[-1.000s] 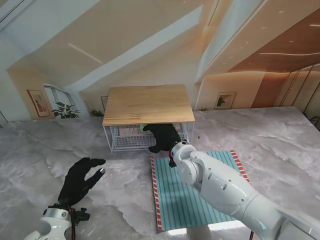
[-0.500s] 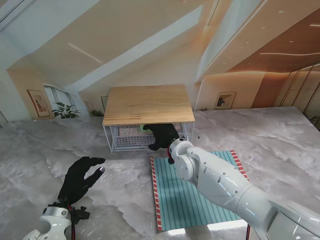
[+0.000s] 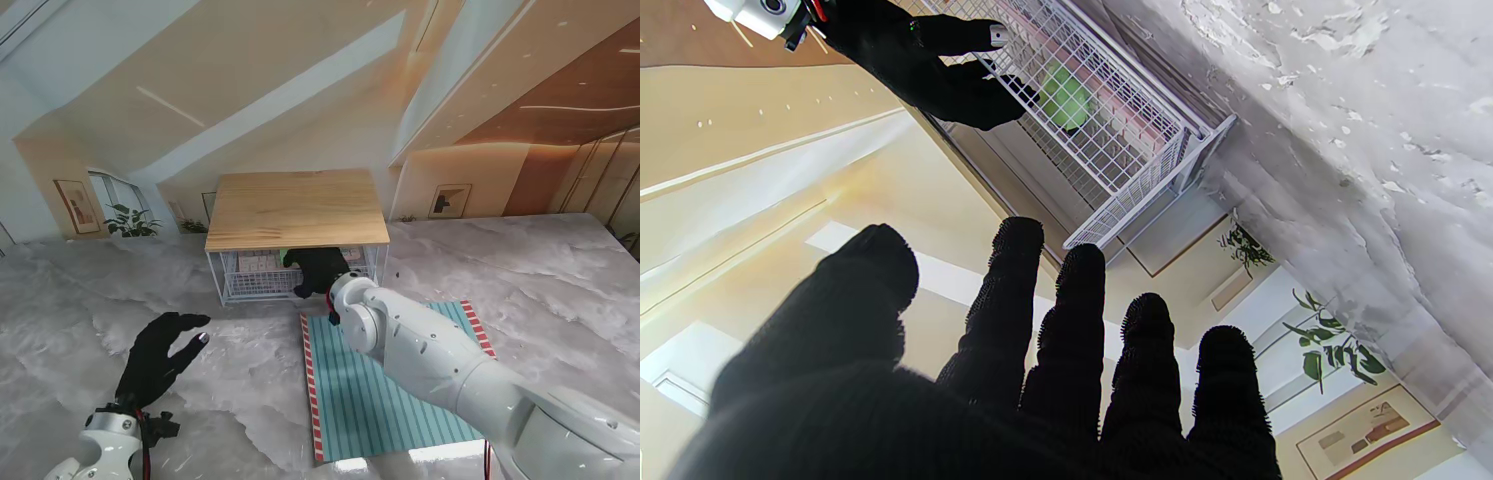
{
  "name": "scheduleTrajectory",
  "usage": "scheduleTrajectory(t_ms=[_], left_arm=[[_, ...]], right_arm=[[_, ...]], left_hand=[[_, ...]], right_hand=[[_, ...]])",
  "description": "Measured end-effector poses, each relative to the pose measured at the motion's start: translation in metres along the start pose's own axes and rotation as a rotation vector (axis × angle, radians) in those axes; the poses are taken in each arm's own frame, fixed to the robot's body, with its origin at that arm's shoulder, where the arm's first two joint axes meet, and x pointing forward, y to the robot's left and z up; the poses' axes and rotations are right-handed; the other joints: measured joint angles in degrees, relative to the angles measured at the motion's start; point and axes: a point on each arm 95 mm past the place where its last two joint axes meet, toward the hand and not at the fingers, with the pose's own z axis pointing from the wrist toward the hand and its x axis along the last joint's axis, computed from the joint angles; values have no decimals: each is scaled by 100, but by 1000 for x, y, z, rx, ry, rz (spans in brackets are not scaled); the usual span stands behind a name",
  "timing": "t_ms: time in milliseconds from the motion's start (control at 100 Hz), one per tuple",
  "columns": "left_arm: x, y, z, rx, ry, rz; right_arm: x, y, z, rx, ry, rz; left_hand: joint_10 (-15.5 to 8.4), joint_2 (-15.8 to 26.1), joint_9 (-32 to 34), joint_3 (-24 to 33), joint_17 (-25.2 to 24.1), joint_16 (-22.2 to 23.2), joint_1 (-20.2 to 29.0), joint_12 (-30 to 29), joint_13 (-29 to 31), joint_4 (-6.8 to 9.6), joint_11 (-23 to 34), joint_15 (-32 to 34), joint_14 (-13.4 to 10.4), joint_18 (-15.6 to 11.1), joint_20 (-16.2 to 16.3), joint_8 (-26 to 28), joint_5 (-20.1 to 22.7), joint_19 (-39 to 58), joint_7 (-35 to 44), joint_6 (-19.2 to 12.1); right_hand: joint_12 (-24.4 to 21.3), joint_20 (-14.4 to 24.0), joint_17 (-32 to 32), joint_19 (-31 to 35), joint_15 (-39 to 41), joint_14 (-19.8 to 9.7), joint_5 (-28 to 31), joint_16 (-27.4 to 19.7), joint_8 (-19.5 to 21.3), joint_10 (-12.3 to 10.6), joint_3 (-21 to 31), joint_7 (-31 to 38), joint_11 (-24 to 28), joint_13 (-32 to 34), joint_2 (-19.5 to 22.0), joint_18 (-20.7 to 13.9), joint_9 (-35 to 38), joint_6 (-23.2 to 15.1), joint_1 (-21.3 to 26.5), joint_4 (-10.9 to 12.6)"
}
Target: Unroll the mouse pad and set up the keyboard and mouse from the tabletop organizer
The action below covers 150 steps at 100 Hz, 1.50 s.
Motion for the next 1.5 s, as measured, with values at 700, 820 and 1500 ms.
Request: scheduleTrajectory(t_ms=[700, 820, 1500], left_arm=[[-1, -2, -1, 12, 10, -6], [-1, -2, -1, 12, 10, -6], [-1, -3, -1, 17, 17, -9]], right_arm=[[3, 3, 2, 1, -1, 7], [4, 3, 3, -4, 2, 8], [9, 1, -2, -7, 19, 35]], left_hand=[[0, 0, 0, 0, 0, 0, 0, 0, 0, 0, 0, 0, 0, 0, 3, 0, 0, -14, 0, 1], [0, 0, 0, 0, 0, 0, 0, 0, 0, 0, 0, -1, 0, 0, 4, 0, 0, -15, 0, 2], [0, 0, 0, 0, -7, 0, 1, 0, 0, 0, 0, -19, 0, -1, 5, 0, 0, -68, 0, 3]], right_hand=[[400, 2327, 2145, 2269, 2074, 744, 954, 938, 888, 435, 208, 770, 791, 1682, 36, 657, 1591, 6, 839, -466], [400, 2376, 2365, 2272, 2380, 837, 997, 1012, 799, 499, 208, 891, 828, 1803, 36, 662, 1659, 1, 849, -527], [400, 2644, 3316, 2339, 3132, 952, 1304, 940, 596, 754, 208, 1177, 984, 2284, 2, 676, 2084, 15, 969, -682]])
